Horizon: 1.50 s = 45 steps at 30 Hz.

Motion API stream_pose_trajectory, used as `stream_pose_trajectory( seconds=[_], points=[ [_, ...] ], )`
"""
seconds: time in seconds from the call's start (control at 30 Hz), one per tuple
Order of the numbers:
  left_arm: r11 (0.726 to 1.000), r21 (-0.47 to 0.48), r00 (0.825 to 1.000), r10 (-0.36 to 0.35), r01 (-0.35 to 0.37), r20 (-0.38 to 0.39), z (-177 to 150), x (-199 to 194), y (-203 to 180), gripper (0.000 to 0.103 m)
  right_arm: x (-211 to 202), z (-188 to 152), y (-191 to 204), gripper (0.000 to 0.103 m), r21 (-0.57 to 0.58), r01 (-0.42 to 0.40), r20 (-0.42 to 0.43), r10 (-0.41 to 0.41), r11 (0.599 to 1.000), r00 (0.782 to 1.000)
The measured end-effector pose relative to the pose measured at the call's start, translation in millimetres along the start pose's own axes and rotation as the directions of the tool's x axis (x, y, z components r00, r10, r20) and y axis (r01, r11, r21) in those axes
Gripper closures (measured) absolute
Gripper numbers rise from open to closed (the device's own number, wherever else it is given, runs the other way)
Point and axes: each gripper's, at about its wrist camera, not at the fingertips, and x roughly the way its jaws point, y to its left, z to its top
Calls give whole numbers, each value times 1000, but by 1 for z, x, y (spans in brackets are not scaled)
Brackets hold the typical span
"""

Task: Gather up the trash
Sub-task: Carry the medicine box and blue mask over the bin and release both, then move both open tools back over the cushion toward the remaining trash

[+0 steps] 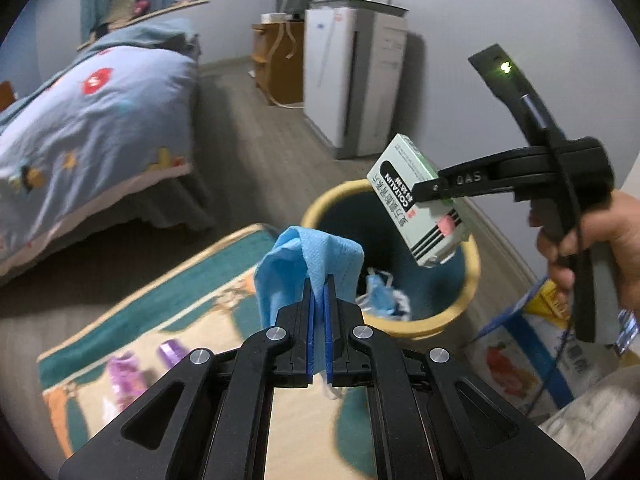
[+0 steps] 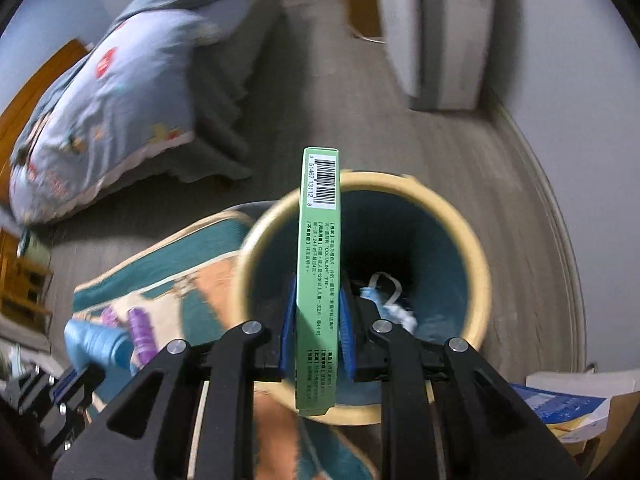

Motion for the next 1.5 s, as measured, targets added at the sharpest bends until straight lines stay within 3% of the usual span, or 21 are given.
stream_pose_trajectory(
  seconds=[0.27,0.4,0.83,1.1,1.2,1.37,1.5],
  points=[
    [998,19,998,-57,58,-39,17,45,-38,98,27,-7,-63,84,161,31,-71,-20,986,997],
    [999,5,996,-49,49,-71,24,68,-44,98,36,-9,-61,84,161,30,-97,-15,987,995],
    [1000,6,998,-21,22,-51,41,85,-38,98,39,-4,-53,83,150,16,-85,-3,989,996],
    [1000,-10,999,-3,2,-39,36,80,-30,85,38,-3,-50,78,144,35,-86,-23,989,996],
    [1000,-17,999,10,-11,-30,34,74,-25,67,34,-2,-46,70,141,35,-77,-24,989,997],
    [999,-29,1000,18,-18,-16,28,59,-15,66,29,-1,-39,66,128,34,-71,-25,991,997],
    [998,-50,999,38,-39,-19,21,44,2,61,23,0,-31,52,121,27,-60,-20,992,998]
  ],
)
